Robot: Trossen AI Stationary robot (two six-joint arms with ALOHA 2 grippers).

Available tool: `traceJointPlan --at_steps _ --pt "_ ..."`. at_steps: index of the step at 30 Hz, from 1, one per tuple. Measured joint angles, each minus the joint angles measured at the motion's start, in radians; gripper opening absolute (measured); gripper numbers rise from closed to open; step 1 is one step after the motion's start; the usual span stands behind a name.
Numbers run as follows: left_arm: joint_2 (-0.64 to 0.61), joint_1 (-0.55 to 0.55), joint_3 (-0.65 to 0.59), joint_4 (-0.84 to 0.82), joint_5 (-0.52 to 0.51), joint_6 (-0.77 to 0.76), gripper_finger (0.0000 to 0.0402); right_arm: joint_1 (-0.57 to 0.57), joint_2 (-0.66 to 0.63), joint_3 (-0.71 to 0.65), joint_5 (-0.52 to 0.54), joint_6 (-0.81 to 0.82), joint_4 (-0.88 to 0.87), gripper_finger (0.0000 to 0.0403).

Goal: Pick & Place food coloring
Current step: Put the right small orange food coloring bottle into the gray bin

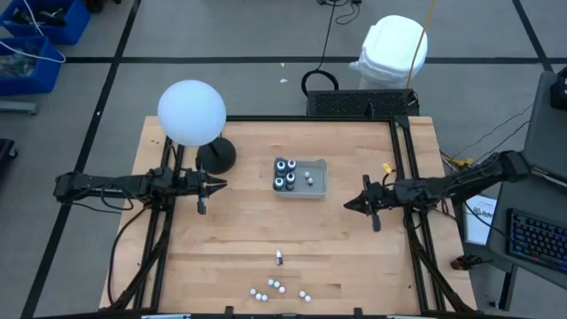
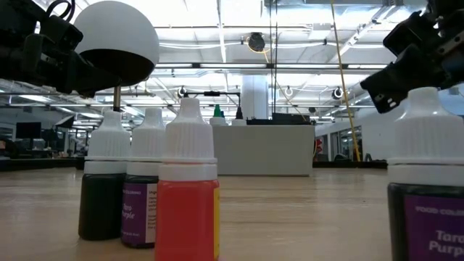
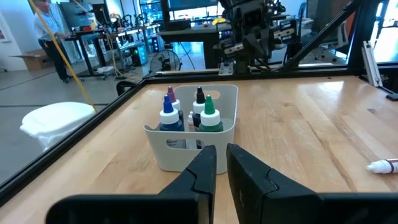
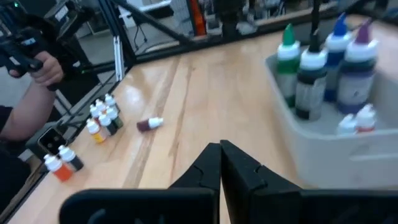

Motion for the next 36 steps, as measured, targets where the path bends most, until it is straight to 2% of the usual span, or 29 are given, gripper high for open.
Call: traceJointPlan --at_steps 9,15,28,36 --pt "0.000 0.000 0.000 0.000 0.000 0.008 0.0047 0.139 0.331 0.004 0.022 0.015 0.347 0.0000" --pt "0.000 0.000 0.000 -0.001 0.000 0.008 0.0047 0.192 0.520 0.045 0.061 -0.071 0.513 0.0000" --pt "0.000 0.000 0.000 -0.003 0.000 0.002 0.0047 0.202 0.811 0.258 0.083 -0.162 0.537 0.0000" --pt "0.000 0.000 0.000 -0.009 0.000 0.000 0.0047 0.251 0.872 0.342 0.080 -0.168 0.515 0.0000"
